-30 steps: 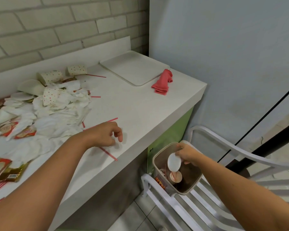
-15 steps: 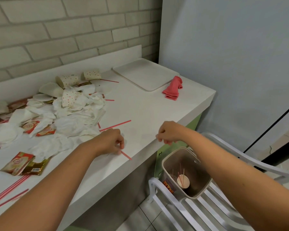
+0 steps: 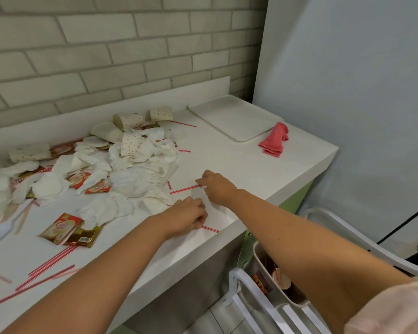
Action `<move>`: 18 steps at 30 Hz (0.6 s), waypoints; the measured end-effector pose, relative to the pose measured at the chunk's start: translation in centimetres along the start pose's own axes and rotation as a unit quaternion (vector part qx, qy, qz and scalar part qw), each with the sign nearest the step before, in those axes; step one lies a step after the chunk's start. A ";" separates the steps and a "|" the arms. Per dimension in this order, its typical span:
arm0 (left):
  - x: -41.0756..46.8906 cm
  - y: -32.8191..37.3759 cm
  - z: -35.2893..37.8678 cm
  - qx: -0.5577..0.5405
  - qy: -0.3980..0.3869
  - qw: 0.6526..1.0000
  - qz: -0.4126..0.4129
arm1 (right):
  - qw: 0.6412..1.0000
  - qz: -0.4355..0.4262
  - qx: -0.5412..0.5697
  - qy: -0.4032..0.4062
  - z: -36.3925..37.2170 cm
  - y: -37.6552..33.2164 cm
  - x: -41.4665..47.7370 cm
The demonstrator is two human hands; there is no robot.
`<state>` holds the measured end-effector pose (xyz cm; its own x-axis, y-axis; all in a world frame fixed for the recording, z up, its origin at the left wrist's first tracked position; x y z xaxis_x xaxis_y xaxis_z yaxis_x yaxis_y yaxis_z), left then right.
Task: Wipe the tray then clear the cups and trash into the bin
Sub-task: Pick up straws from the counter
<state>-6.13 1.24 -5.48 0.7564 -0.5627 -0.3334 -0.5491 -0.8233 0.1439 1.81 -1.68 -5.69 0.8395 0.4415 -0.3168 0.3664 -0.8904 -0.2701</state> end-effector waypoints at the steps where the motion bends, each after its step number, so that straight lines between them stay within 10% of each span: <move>1: 0.0 0.0 0.2 0.006 -0.004 1.000 0.000 | 0.999 -0.005 -0.034 -0.009 0.3 -0.5 0.3; 18: -0.5 0.0 -1.8 0.056 0.193 0.980 0.006 | 0.994 0.017 0.036 -0.106 0.5 2.3 -0.7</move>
<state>-5.87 1.41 -3.64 0.8156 -0.5767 0.0471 -0.5784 -0.8150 0.0349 1.89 -3.98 -6.57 0.7449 0.4318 -0.5086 0.3035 -0.8982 -0.3180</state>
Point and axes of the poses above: each hand's wrist, its own x-axis towards the middle knuckle, its own z-axis out of the palm, y = z × x, the point moved 10 cm from there along x, towards the middle knuckle, and after that the axes turned 9 degrees about -y, right-handed, at the moved point
